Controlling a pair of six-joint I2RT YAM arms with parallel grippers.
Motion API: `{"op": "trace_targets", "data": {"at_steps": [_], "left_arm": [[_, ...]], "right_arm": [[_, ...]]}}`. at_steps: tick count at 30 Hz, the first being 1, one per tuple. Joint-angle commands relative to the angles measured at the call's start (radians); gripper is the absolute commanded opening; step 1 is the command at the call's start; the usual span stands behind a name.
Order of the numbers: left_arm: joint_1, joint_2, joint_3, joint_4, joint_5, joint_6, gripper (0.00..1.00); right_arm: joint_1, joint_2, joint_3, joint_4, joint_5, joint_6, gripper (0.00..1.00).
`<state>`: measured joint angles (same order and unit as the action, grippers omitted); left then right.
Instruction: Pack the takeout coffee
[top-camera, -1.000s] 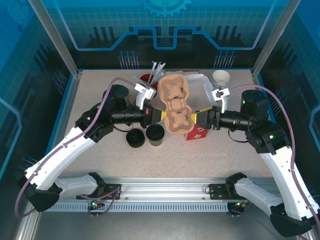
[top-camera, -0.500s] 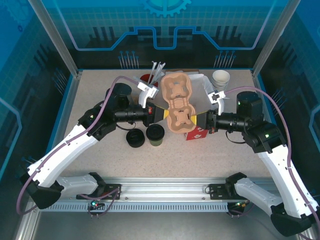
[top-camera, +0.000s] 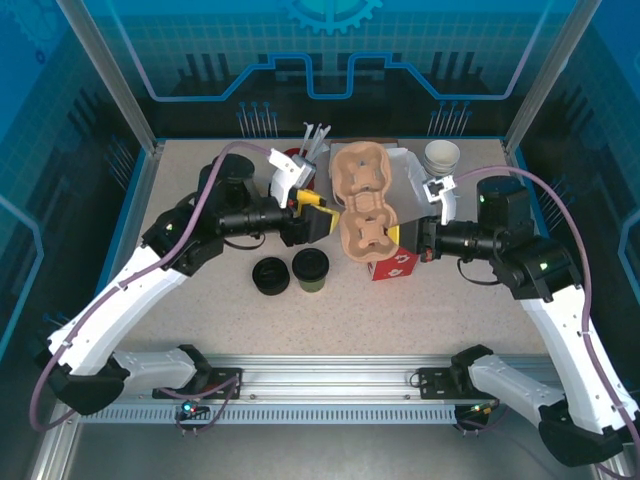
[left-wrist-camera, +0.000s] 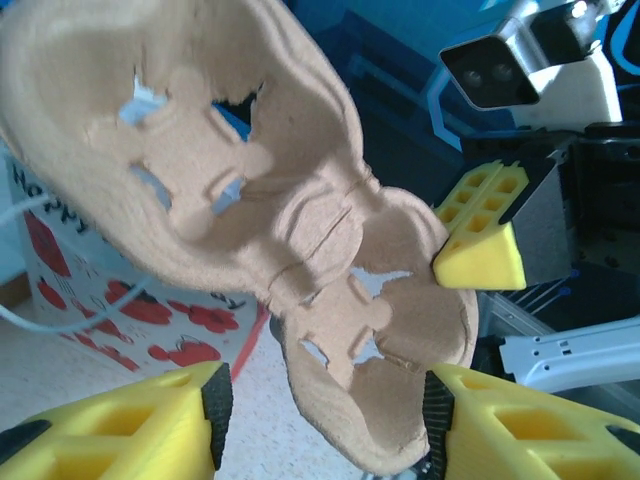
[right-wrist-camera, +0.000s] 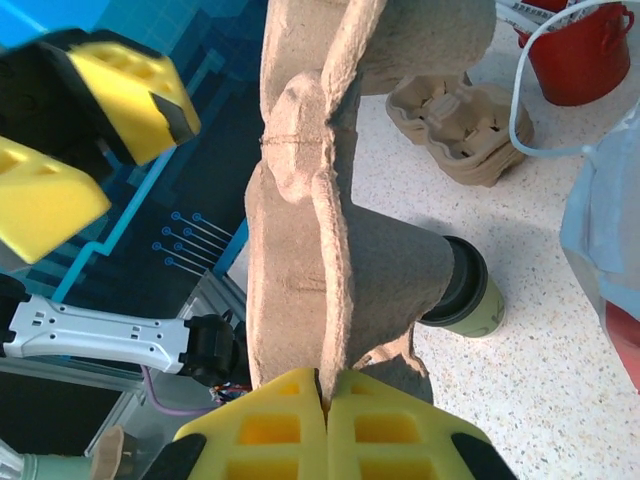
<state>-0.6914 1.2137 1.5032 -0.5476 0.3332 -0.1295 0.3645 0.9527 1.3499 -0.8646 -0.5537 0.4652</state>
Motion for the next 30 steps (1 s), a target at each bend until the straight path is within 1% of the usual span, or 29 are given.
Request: {"op": "trace_targets", "data": {"at_steps": [1,4,8,14,17,25,30], "left_arm": [[-0.005,0.056,0.113,-0.118,-0.05,0.155,0.57],[-0.009,0.112,0.213,-0.203,-0.045,0.236,0.59],[-0.026,0.185,0.304,-0.286,-0.035,0.349,0.65],[-0.063,0.299,0.442,-0.406,-0.06,0.48,0.71],[-0.072,0.351,0.495,-0.452,-0.068,0.519,0.73],[-0.105,0.433,0.532,-0.505,-0.063,0.58,0.78],[-0.117,0.464,0.546,-0.502,-0.071,0.582,0.78]], "right_arm": [[-0.01,0.037,0.078,-0.121,-0.02,-0.02,0.0],[-0.012,0.064,0.122,-0.181,-0.029,-0.025,0.0],[-0.012,0.09,0.165,-0.235,-0.051,-0.03,0.0],[-0.011,0.09,0.163,-0.261,-0.067,-0.027,0.0],[-0.01,0.081,0.149,-0.268,-0.073,-0.039,0.0],[-0.011,0.053,0.1,-0.257,-0.088,-0.056,0.0],[-0.01,0.057,0.099,-0.257,-0.09,-0.065,0.0]]}}
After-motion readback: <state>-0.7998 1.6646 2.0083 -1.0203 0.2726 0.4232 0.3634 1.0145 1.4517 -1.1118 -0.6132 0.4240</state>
